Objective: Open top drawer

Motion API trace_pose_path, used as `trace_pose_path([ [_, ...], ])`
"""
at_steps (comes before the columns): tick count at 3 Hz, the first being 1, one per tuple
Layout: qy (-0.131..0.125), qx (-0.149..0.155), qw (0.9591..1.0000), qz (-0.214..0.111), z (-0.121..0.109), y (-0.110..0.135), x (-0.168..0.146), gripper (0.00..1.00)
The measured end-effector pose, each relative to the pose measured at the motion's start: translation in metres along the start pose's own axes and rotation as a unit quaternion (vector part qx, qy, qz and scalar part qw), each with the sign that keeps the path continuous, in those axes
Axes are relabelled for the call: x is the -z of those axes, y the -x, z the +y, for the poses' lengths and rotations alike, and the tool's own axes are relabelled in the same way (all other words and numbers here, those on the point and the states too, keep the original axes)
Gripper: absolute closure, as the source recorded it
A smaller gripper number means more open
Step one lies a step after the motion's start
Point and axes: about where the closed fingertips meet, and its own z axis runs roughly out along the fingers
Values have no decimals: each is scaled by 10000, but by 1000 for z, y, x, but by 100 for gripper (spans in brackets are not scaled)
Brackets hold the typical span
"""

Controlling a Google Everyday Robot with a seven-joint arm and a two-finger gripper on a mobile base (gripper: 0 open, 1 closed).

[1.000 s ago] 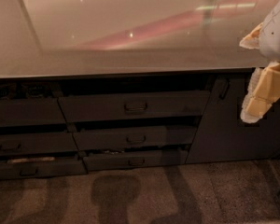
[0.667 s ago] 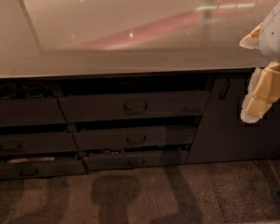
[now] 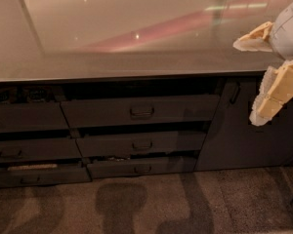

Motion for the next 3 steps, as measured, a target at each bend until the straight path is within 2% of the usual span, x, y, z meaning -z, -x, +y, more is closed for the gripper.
trace_pose_path([
  [1, -4, -2, 10000, -3, -1, 1, 0, 0],
  [3, -43, 363, 9993, -56, 52, 14, -20, 0],
])
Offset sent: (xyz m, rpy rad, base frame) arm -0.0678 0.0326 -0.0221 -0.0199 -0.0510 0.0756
